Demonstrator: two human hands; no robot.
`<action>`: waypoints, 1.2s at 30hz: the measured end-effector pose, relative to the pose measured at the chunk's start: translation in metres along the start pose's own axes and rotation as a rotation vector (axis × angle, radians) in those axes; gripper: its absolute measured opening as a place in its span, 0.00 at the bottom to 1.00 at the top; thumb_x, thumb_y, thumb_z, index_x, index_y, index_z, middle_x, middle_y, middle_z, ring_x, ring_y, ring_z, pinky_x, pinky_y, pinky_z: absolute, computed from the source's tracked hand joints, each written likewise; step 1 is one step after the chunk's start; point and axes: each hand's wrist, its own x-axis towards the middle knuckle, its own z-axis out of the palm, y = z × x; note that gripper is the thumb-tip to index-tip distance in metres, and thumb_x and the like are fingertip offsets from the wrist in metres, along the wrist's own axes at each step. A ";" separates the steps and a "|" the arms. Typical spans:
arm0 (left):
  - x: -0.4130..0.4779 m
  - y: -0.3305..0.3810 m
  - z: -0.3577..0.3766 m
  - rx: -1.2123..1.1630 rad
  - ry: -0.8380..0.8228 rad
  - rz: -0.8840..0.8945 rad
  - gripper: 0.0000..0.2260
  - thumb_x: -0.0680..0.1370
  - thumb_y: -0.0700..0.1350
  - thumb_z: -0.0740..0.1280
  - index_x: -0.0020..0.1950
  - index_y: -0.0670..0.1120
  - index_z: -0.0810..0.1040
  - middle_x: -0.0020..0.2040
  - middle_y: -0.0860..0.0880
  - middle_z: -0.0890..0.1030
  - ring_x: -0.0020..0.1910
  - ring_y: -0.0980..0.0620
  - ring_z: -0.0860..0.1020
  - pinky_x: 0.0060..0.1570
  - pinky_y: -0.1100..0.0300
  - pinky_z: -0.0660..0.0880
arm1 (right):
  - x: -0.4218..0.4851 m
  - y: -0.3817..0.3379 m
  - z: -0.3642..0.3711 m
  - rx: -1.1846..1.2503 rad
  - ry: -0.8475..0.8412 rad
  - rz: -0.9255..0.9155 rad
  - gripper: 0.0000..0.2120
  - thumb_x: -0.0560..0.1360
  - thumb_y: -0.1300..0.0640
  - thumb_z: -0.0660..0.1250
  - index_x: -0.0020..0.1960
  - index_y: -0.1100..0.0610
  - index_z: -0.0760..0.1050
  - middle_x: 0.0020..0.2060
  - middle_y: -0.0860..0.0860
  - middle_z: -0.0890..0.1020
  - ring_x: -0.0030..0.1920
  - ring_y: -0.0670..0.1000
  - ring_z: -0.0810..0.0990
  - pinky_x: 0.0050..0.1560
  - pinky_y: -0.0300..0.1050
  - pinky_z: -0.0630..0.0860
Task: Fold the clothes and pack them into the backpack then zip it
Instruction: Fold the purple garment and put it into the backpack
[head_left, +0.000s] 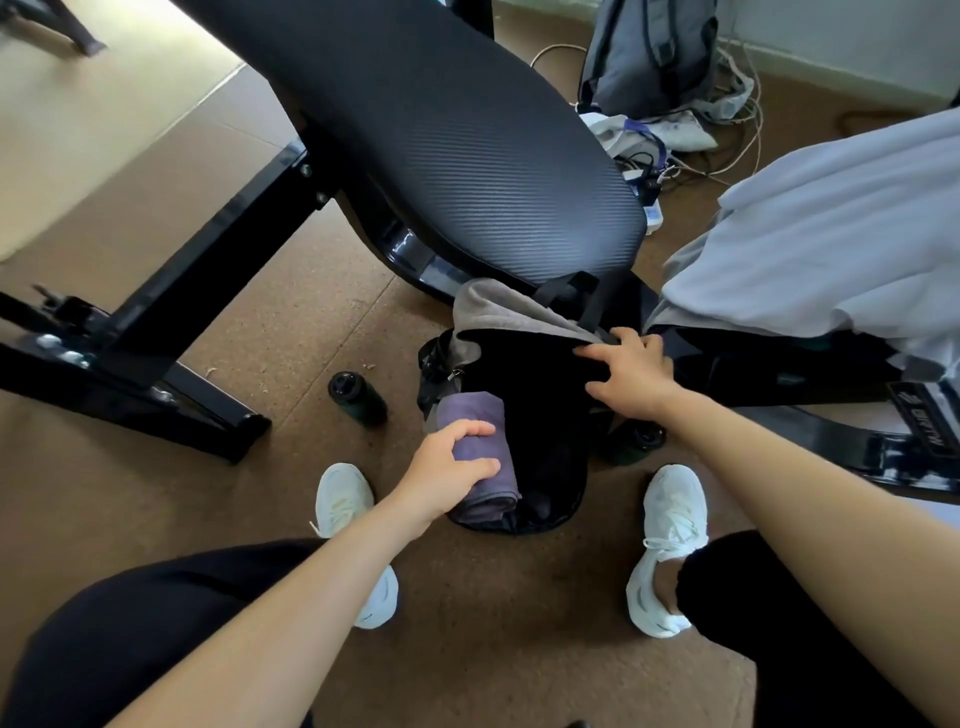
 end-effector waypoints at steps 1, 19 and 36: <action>0.003 -0.003 0.002 0.002 -0.012 -0.004 0.20 0.81 0.42 0.69 0.72 0.54 0.73 0.69 0.51 0.73 0.67 0.52 0.72 0.48 0.74 0.69 | 0.006 0.002 0.001 -0.010 -0.013 0.000 0.26 0.80 0.50 0.67 0.76 0.37 0.66 0.79 0.55 0.60 0.76 0.64 0.55 0.74 0.62 0.57; 0.182 -0.042 0.118 -0.346 0.139 -0.193 0.38 0.83 0.43 0.65 0.82 0.64 0.45 0.83 0.45 0.38 0.82 0.41 0.51 0.77 0.52 0.59 | 0.051 0.037 -0.011 0.182 0.187 -0.202 0.29 0.77 0.65 0.67 0.73 0.42 0.73 0.52 0.51 0.65 0.56 0.54 0.68 0.62 0.53 0.72; 0.229 -0.059 0.110 1.499 0.022 0.292 0.39 0.79 0.60 0.64 0.84 0.50 0.49 0.77 0.43 0.65 0.76 0.36 0.62 0.77 0.35 0.52 | 0.055 0.035 -0.011 0.226 0.203 -0.195 0.27 0.77 0.60 0.69 0.73 0.42 0.72 0.53 0.52 0.65 0.60 0.57 0.68 0.66 0.53 0.70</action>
